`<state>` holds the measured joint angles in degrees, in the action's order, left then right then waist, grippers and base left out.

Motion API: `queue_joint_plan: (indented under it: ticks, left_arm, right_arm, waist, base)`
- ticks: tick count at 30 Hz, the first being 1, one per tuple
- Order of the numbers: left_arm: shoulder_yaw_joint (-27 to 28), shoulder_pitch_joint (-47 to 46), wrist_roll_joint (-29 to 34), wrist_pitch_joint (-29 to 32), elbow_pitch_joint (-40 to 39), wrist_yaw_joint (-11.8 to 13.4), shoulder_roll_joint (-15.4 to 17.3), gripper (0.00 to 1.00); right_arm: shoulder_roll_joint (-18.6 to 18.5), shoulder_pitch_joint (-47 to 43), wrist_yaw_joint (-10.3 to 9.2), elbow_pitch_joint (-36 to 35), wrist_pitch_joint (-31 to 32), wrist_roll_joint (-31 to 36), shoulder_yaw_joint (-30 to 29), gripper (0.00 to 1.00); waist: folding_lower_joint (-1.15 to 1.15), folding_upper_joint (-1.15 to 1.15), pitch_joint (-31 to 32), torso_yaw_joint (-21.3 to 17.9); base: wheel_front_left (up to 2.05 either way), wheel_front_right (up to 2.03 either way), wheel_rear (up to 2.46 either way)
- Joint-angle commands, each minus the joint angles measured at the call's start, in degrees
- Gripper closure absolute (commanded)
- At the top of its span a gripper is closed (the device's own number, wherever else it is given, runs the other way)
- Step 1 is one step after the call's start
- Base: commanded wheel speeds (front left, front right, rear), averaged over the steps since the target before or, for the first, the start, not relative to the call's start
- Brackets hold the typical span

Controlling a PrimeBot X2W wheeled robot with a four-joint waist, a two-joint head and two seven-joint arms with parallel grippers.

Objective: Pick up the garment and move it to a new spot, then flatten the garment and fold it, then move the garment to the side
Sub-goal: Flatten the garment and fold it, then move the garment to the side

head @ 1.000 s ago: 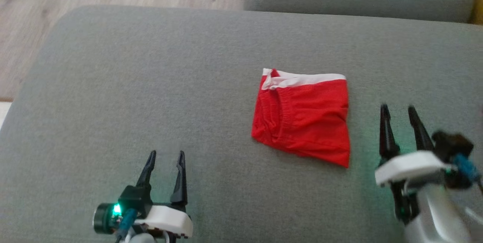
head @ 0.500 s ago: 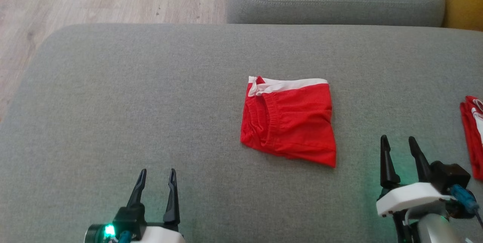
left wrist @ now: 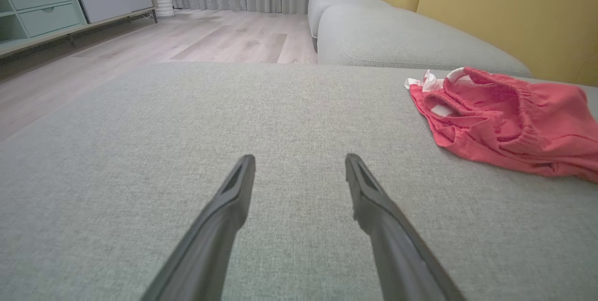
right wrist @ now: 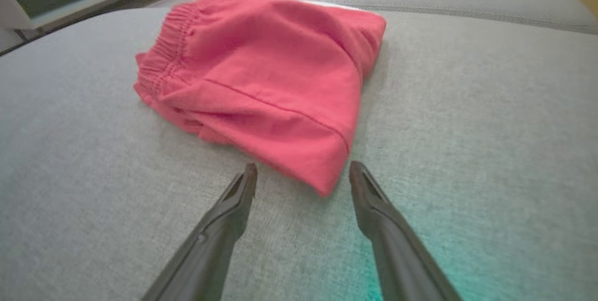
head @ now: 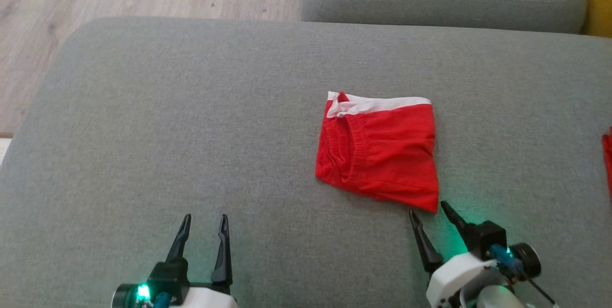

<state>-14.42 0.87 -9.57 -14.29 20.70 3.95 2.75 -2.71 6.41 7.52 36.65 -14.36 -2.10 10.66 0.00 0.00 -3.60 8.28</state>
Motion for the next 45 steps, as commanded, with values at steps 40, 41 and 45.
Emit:
queue_joint_plan:
  ticks: [40,41,45]
  left_arm:
    - [4.6,-2.7,3.1,-0.7,-2.5,-0.6,0.1,0.00]
    - [4.9,-2.6,3.2,-0.7,-2.5,-0.7,0.1,0.00]
    - [5.5,-2.2,4.0,-0.7,-2.9,-0.6,0.1,0.00]
  right_arm:
    - [-0.4,-3.7,-0.03,-22.6,-0.6,-6.6,-5.6,0.00]
    - [-0.3,-3.6,-0.03,-22.2,-0.6,-6.3,-6.6,0.00]
    - [-0.2,-3.3,-0.03,-20.1,-0.6,-7.0,-8.7,0.00]
  waist:
    - [0.00,0.00,1.1,-3.9]
    - [0.00,0.00,1.2,-4.0]
    - [0.00,0.00,1.4,-4.2]
  base:
    - [0.00,0.00,0.00]
    - [0.00,0.00,0.00]
    - [0.00,0.00,0.00]
